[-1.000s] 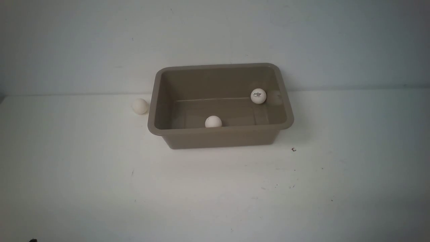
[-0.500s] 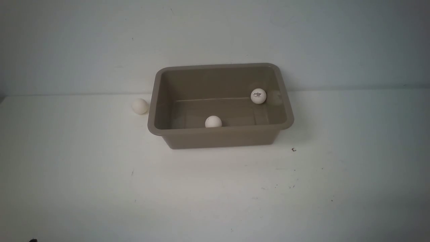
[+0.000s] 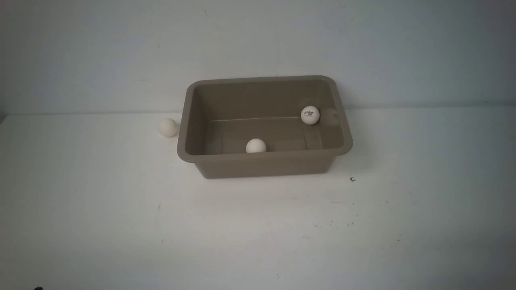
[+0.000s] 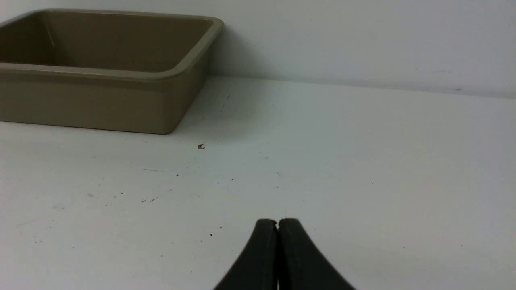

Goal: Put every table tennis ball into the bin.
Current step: Use the left arm to clamp the table tennis ball closest to it

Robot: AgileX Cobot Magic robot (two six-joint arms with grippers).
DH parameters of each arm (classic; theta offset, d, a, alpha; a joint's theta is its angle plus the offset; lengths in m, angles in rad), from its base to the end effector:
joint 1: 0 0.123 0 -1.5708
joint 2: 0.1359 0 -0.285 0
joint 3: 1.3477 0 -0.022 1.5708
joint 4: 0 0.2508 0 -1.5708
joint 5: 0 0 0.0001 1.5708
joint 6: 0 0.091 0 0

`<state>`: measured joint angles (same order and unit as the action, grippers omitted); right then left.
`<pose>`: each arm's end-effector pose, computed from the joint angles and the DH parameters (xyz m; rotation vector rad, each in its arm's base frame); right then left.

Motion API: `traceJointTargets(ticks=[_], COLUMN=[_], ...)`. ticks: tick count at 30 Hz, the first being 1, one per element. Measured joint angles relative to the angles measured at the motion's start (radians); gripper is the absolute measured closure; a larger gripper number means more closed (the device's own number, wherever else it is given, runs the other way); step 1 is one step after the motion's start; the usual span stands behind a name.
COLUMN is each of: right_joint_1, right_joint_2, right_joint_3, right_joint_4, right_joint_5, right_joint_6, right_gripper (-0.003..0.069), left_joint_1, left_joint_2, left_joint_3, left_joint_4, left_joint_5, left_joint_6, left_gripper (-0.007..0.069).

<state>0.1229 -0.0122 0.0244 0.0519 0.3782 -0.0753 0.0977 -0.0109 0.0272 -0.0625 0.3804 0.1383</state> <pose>0.0518 0.0082 0.1717 -0.1536 1.8680 0.0839 0.0524 0.0030 0.1705 -0.0005 1.8808 0.1004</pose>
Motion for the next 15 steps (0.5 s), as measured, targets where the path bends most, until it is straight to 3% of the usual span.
traceJointTargets(ticks=[9, 15], right_joint_1=[0.0, 0.0], right_joint_2=[0.0, 0.0], right_joint_3=[0.0, 0.0], right_joint_4=[0.0, 0.0], right_joint_5=[0.0, 0.0], right_joint_6=[0.0, 0.001], right_gripper=[0.0676, 0.0676], left_joint_1=[0.0, 0.0], left_joint_2=[0.0, 0.0], left_joint_3=[0.001, 0.001], left_joint_4=[-0.002, -0.179], left_joint_5=[-0.019, -0.108], left_joint_6=[0.002, -0.035], left_gripper=[0.0083, 0.0083])
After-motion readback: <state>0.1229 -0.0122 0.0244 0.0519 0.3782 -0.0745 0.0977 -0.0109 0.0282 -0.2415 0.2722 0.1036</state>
